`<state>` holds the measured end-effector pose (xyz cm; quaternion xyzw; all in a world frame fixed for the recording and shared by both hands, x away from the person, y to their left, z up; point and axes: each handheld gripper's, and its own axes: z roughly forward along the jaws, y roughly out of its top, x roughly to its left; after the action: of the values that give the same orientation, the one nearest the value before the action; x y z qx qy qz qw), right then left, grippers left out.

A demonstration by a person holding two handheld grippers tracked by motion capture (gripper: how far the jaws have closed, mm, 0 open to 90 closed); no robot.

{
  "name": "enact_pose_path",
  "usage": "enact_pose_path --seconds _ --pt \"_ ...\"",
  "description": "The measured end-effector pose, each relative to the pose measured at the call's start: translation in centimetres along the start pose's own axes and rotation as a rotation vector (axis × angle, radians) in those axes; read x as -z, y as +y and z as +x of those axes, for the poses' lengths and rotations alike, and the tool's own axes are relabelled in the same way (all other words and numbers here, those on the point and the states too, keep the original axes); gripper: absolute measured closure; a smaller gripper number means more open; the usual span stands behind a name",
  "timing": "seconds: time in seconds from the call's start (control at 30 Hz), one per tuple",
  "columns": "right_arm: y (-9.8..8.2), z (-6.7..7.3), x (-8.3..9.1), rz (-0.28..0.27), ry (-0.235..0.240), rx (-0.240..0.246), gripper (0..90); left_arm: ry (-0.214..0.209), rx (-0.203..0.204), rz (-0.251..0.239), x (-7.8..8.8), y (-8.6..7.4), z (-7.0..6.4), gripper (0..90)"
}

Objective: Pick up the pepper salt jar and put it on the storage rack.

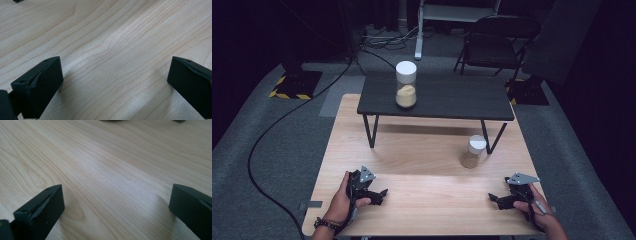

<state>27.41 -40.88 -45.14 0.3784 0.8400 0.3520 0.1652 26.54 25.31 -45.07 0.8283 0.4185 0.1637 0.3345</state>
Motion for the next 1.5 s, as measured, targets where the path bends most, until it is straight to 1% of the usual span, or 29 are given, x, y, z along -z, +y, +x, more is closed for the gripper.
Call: enact_pose_path --seconds 0.23,0.33,0.43,0.53,0.63,0.73,0.83,0.9,0.97,1.13,1.33,1.5 --pt "0.0 0.0 0.0 0.000 0.000 0.001 0.3 0.000 0.000 0.000 0.0 0.0 0.0 0.4" --pt "0.3 0.1 0.1 0.009 -0.015 -0.006 2.3 0.000 0.000 0.000 0.0 0.0 0.0 0.5" --pt "0.2 0.0 0.4 -0.003 -0.027 -0.023 2.3 0.000 -0.002 0.000 0.0 0.0 0.0 0.5" --pt "0.4 0.4 0.8 -0.007 -0.056 -0.022 2.2 0.000 0.000 0.000 0.0 0.0 0.0 0.5" --pt "0.4 0.5 1.1 -0.021 -0.070 -0.025 2.2 0.000 0.000 0.000 0.0 0.0 0.0 0.4" --pt "0.5 0.7 1.6 -0.042 -0.090 -0.043 2.2 0.000 -0.002 0.000 0.0 0.0 0.0 0.5" --pt "0.5 0.8 1.9 -0.063 -0.100 -0.052 2.2 0.000 0.000 0.000 0.0 0.0 0.0 0.5" --pt "0.5 0.9 2.2 -0.073 -0.106 -0.069 2.2 0.000 0.000 0.000 0.0 0.0 0.0 0.5" --pt "0.6 0.9 2.5 -0.083 -0.111 -0.104 2.2 0.000 0.000 0.000 0.0 0.0 0.0 0.5" --pt "0.7 1.3 3.0 -0.105 -0.150 -0.136 2.1 0.000 0.000 0.000 0.0 0.0 0.0 0.5" --pt "0.8 1.9 3.6 -0.131 -0.180 -0.130 2.1 0.000 0.000 0.000 0.0 0.0 0.0 0.5" --pt "0.7 2.3 4.1 -0.166 -0.185 -0.134 2.1 0.000 0.000 0.000 0.0 0.0 0.0 0.5"
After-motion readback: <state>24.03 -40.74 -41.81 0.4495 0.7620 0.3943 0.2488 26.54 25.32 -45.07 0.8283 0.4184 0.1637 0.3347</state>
